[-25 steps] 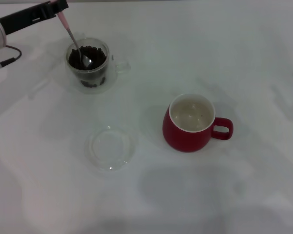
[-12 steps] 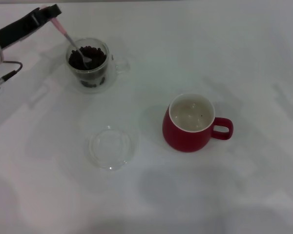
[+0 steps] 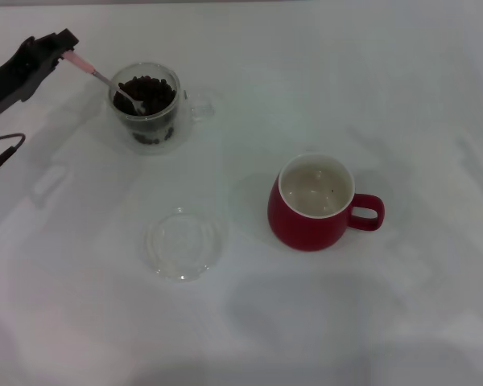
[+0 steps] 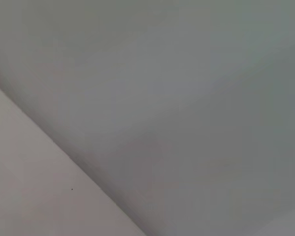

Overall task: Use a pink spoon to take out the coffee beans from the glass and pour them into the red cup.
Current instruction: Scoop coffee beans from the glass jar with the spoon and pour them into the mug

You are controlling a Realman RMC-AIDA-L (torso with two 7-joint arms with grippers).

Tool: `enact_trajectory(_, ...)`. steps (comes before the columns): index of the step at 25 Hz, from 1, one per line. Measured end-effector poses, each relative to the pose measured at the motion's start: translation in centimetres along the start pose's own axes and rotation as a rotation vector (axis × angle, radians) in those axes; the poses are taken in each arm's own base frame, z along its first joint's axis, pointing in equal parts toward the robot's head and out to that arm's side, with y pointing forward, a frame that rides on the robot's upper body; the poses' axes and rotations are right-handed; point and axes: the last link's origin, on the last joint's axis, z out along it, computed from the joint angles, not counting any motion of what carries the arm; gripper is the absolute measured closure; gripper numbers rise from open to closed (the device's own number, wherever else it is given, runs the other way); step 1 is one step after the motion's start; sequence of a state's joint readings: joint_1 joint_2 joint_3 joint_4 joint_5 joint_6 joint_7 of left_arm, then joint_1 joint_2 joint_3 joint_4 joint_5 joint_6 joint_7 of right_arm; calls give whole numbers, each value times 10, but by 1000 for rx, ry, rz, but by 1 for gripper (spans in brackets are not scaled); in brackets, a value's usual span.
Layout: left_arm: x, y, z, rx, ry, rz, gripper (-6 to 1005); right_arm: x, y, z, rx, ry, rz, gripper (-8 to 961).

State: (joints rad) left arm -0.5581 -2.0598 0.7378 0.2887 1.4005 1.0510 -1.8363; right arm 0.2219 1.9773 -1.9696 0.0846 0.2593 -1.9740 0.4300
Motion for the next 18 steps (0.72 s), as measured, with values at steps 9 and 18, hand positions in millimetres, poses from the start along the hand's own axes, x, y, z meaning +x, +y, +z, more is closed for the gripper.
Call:
enact_trajectory(9, -2, -8, -20, -28, 73, -109, 862, 1, -5, -1, 1, 21, -13, 208)
enact_trajectory(18, -5, -9, -34, -71, 119, -135, 862, 0, -9, 3, -5, 24, -24, 208)
